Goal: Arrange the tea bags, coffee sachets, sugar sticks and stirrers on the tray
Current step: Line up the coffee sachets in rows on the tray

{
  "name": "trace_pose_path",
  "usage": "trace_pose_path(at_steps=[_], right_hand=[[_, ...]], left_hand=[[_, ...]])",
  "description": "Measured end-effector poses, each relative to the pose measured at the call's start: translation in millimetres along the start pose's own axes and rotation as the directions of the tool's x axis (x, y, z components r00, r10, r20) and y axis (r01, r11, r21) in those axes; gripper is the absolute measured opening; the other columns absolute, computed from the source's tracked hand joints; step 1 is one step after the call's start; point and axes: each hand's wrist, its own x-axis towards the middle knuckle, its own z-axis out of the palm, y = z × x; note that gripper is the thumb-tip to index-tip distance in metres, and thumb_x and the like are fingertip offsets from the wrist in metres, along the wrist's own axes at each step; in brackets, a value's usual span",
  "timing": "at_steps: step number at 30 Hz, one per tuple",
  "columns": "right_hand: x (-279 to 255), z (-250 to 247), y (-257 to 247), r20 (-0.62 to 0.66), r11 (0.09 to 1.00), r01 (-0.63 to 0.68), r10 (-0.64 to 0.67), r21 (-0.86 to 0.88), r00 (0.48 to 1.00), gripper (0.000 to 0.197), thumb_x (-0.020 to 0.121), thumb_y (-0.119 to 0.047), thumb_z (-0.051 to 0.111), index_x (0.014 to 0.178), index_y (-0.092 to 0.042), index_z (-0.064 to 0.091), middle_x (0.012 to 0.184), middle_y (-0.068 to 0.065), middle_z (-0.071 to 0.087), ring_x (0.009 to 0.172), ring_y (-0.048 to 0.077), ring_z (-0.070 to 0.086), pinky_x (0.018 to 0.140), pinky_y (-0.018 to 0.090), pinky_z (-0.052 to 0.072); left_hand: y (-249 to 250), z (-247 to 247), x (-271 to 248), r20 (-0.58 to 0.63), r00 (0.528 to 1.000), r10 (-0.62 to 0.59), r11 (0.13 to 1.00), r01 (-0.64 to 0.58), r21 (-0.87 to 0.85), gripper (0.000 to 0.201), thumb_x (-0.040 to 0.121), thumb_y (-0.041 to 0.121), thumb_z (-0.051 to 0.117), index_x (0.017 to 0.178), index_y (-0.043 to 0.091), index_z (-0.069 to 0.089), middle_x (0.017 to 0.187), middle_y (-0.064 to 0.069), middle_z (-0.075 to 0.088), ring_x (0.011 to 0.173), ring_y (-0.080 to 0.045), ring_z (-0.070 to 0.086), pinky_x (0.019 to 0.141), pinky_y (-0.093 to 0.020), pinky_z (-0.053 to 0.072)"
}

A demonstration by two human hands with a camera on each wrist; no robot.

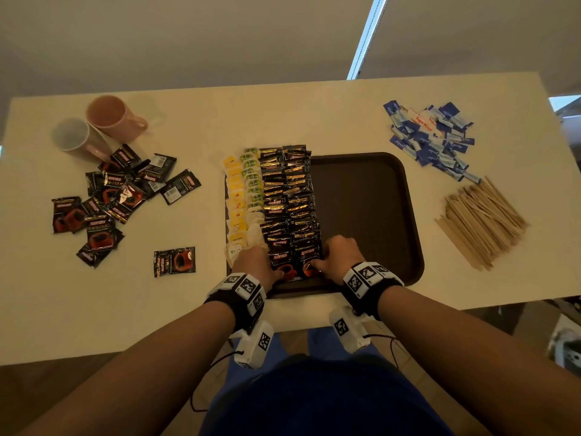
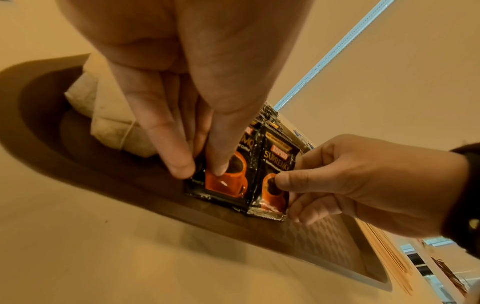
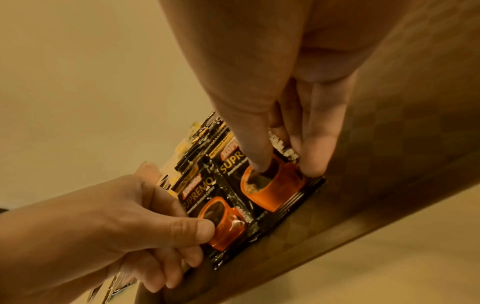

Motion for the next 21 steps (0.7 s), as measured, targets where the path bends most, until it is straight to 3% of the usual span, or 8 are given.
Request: trace_pose_path(at_steps=[3,7,11,14,15,18,21], right_hand=[[1,-2,1,0.015,1.0,-0.002,0.002,-0.015,1.0,0.029,0.081,-0.037,0.078,0.091,-0.012,0.068,0.086,0.003,0.068,0.077,0.016,0.066,0.065,0.028,0.056],[-1,-6,1,0.032,0.999,0.013,-0.012,-0.046,0.999,0.031,0.079,-0.039,0.079,0.093,-0.013,0.068,0.088,0.002,0.068,0.079,0.016,0.066,0.069,0.03,0.058],[-5,-28,-12,0.005,0.989,0.057,-0.057,-0.136,0.998,0.021,0.084,-0.021,0.074,0.102,-0.011,0.068,0.1,0.006,0.068,0.093,0.022,0.065,0.083,0.036,0.058],[-9,-50,-45,-0.055,0.979,0.129,-0.139,-0.154,0.989,0.017,0.088,-0.014,0.07,0.105,-0.014,0.067,0.103,0.006,0.067,0.097,0.022,0.064,0.088,0.037,0.057],[-10,-54,-61,-0.066,0.976,0.164,-0.175,-0.143,0.982,0.015,0.089,-0.015,0.069,0.103,-0.016,0.066,0.102,0.004,0.066,0.095,0.02,0.064,0.087,0.036,0.057],[-13,-54,-119,-0.062,0.945,0.307,-0.315,-0.111,0.947,0.007,0.09,-0.019,0.068,0.096,-0.015,0.068,0.095,0.002,0.067,0.09,0.018,0.064,0.084,0.033,0.056],[-11,-37,-178,-0.024,0.908,0.406,-0.41,-0.104,0.912,0.012,0.09,-0.023,0.066,0.093,-0.012,0.069,0.095,0.004,0.068,0.091,0.02,0.064,0.08,0.031,0.054]], left_hand=[[0,-3,0,0.015,1.0,0.003,1.0,-0.003,-0.013,0.03,0.079,0.04,0.082,0.077,0.016,0.063,0.069,0.003,0.06,0.073,-0.017,0.063,0.052,-0.023,0.039],[-5,-10,-2,0.066,0.998,0.004,1.0,-0.003,-0.018,0.029,0.076,0.037,0.085,0.081,0.012,0.072,0.077,-0.001,0.07,0.078,-0.018,0.069,0.062,-0.026,0.05],[-19,-40,-2,0.051,0.998,-0.026,0.996,0.03,-0.081,0.019,0.073,0.033,0.086,0.082,0.019,0.079,0.084,0.001,0.074,0.081,-0.016,0.07,0.075,-0.032,0.06],[-45,-81,-2,-0.012,0.996,-0.086,0.952,0.079,-0.296,0.01,0.081,0.027,0.082,0.083,0.019,0.076,0.079,0.001,0.074,0.07,-0.014,0.071,0.058,-0.027,0.057],[-58,-97,-3,-0.048,0.991,-0.128,0.932,0.103,-0.347,0.009,0.083,0.026,0.08,0.084,0.019,0.075,0.078,0.0,0.074,0.07,-0.016,0.071,0.058,-0.027,0.058],[-109,-133,0,-0.144,0.947,-0.288,0.855,0.186,-0.485,0.005,0.085,0.024,0.077,0.086,0.018,0.076,0.089,-0.003,0.074,0.084,-0.02,0.071,0.081,-0.039,0.061],[-160,-162,4,-0.138,0.894,-0.425,0.752,0.264,-0.604,0.016,0.088,0.024,0.073,0.099,0.013,0.073,0.1,-0.009,0.073,0.092,-0.026,0.07,0.089,-0.045,0.059]])
